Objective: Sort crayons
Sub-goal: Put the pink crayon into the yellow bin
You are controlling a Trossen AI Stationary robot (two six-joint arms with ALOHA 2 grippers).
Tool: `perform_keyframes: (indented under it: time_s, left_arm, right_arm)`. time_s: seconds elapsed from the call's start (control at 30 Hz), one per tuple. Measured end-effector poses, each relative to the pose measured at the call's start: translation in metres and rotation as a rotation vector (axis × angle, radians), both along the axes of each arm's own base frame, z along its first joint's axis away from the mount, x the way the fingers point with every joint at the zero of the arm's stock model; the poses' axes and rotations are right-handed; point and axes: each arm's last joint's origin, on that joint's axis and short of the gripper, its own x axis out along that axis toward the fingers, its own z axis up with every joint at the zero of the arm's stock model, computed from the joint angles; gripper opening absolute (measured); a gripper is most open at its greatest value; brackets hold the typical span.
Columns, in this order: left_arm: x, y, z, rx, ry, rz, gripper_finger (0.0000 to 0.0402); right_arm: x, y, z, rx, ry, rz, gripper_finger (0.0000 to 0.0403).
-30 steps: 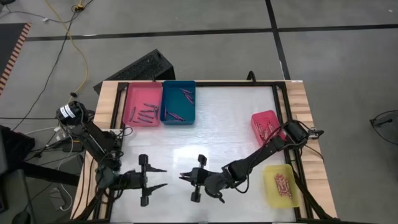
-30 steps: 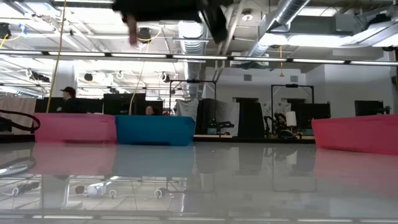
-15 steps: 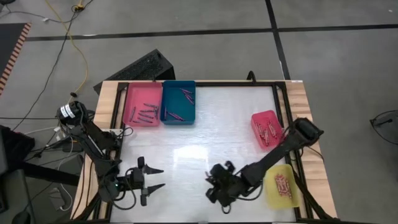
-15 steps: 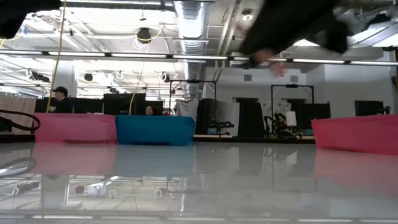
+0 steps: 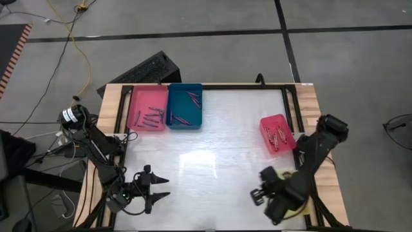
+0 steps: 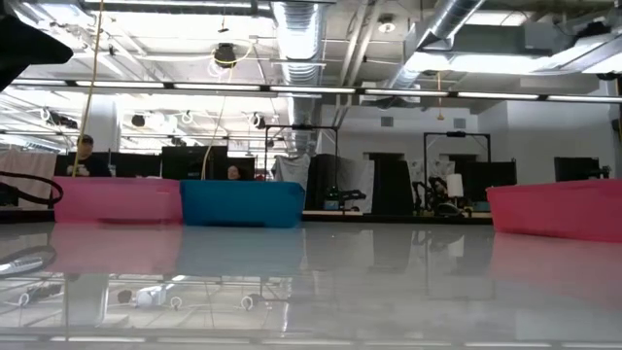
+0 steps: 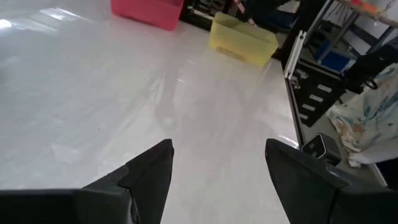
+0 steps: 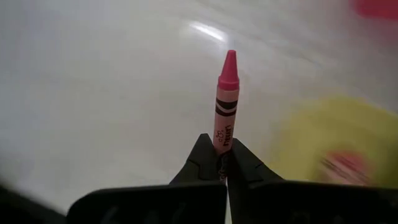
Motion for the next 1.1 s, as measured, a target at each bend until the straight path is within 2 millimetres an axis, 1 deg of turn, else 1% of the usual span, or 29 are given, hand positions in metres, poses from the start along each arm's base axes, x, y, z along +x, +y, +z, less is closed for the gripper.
perform_keyframes:
  time_s: [0.1, 0.17, 0.23, 0.33, 0.43, 0.5, 0.7, 0.87, 0.97, 1.1]
  left_arm:
    - [0.000, 0.000, 0.000, -0.001, 0.000, 0.000, 0.0245]
    - [0.000, 0.000, 0.000, -0.001, 0.000, 0.001, 0.0245]
    - [0.000, 0.000, 0.000, -0.001, 0.000, 0.000, 0.0245]
    - [0.000, 0.000, 0.000, -0.001, 0.000, 0.001, 0.0245]
    - [0.000, 0.000, 0.000, -0.002, -0.001, 0.001, 0.0245]
    - [0.000, 0.000, 0.000, -0.005, -0.001, 0.001, 0.0245]
    - [0.000, 0.000, 0.000, -0.018, 0.000, 0.001, 0.0245]
    - [0.000, -0.001, 0.000, -0.024, 0.010, -0.018, 0.0245]
    - [0.000, -0.001, -0.001, -0.030, 0.014, -0.025, 0.0245]
    - [0.000, -0.001, -0.001, -0.030, 0.014, -0.025, 0.0245]
  right_arm:
    - [-0.020, 0.003, -0.004, -0.009, 0.132, -0.094, 0.0005]
    - [-0.028, 0.006, -0.005, -0.008, 0.193, -0.101, 0.0005]
    - [-0.032, 0.008, -0.005, 0.008, 0.225, -0.104, 0.0005]
    - [-0.034, 0.006, -0.005, 0.012, 0.286, -0.121, 0.0005]
    - [-0.037, 0.000, -0.005, -0.013, 0.407, -0.180, 0.0005]
    - [-0.040, 0.001, -0.007, -0.026, 0.478, -0.199, 0.0005]
    - [-0.033, 0.012, -0.024, -0.025, 0.512, -0.199, 0.0006]
    - [-0.031, 0.020, -0.040, -0.041, 0.624, -0.145, 0.0010]
    - [-0.028, 0.024, -0.050, -0.059, 0.641, -0.128, 0.0024]
    - [-0.027, 0.027, -0.055, -0.065, 0.643, -0.127, 0.0060]
